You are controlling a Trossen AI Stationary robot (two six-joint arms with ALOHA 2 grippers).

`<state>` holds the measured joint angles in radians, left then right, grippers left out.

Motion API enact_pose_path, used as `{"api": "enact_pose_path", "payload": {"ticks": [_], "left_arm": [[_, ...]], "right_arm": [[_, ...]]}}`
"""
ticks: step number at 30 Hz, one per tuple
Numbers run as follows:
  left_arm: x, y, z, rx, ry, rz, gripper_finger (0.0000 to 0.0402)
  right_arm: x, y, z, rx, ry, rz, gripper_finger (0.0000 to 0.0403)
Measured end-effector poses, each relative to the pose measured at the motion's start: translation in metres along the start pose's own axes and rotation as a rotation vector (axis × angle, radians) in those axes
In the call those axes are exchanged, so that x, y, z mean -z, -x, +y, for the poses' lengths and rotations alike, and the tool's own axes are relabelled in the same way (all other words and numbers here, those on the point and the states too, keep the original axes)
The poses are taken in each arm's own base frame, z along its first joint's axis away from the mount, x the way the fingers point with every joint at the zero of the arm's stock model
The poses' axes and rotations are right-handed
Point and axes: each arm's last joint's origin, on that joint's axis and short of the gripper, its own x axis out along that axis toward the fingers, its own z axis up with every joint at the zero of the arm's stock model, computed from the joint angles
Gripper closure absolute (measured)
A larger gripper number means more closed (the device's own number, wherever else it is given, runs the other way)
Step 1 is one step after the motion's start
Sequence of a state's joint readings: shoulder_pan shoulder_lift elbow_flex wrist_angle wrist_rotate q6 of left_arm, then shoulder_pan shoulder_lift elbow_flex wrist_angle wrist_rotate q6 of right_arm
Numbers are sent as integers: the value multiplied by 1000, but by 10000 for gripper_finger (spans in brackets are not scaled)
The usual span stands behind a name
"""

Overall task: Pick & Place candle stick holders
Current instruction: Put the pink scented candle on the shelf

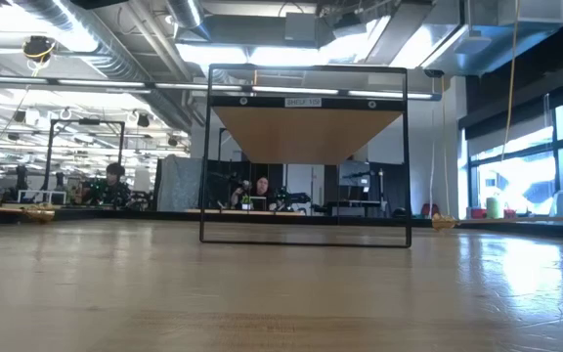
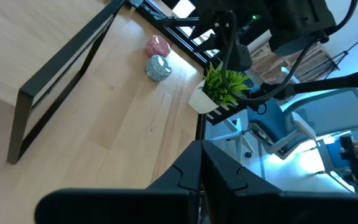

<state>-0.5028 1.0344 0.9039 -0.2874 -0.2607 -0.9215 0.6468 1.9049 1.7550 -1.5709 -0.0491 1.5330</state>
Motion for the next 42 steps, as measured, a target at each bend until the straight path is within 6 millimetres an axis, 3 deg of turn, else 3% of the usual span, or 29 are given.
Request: {"api": "enact_pose_path", "payload": {"ticks": [5, 9, 14, 20, 28, 33, 37, 42], "left_arm": [[0, 0, 0, -2, -1, -2, 396], [0, 0, 0, -2, -9, -2, 396], [0, 0, 0, -2, -12, -2, 396], [0, 0, 0, 1, -12, 2, 396], [2, 1, -1, 4, -31, 4, 396], [3, 1, -2, 3, -35, 1, 396], [3, 1, -2, 1, -35, 0, 396], [3, 1, -2, 1, -29, 0, 396]], "right_arm": [[-19, 1, -1, -1, 12, -15, 196], [-29, 1, -2, 6, 132, -51, 163], [-28, 1, -2, 17, 365, -65, 153], [-13, 0, -1, 25, 598, -67, 160], [-13, -15, -4, 49, 251, 73, 150], [-14, -25, -6, 81, 127, 146, 142], [-17, -27, -6, 79, 119, 167, 141], [-12, -24, 5, -55, 219, 94, 141]]}}
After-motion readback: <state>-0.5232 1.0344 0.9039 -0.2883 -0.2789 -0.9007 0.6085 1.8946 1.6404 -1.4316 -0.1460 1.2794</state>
